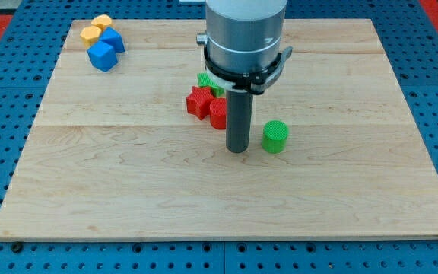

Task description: Place the green circle towards the bottom right corner

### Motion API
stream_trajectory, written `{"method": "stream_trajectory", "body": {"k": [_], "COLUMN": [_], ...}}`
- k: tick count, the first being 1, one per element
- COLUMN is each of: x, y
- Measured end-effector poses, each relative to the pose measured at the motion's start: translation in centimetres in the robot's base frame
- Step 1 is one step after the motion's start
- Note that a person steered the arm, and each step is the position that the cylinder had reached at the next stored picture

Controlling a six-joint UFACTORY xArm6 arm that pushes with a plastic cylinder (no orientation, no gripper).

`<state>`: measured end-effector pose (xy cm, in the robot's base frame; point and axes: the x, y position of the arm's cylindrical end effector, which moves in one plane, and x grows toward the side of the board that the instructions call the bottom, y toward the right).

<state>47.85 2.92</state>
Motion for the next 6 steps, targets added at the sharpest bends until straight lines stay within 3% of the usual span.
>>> {"method": "stream_trajectory", "body": {"k": [2,3,4,6], "x": [-2.8,-1.5,4.6,0.9], "y": [4.1,9.3,12.7,14.8]}}
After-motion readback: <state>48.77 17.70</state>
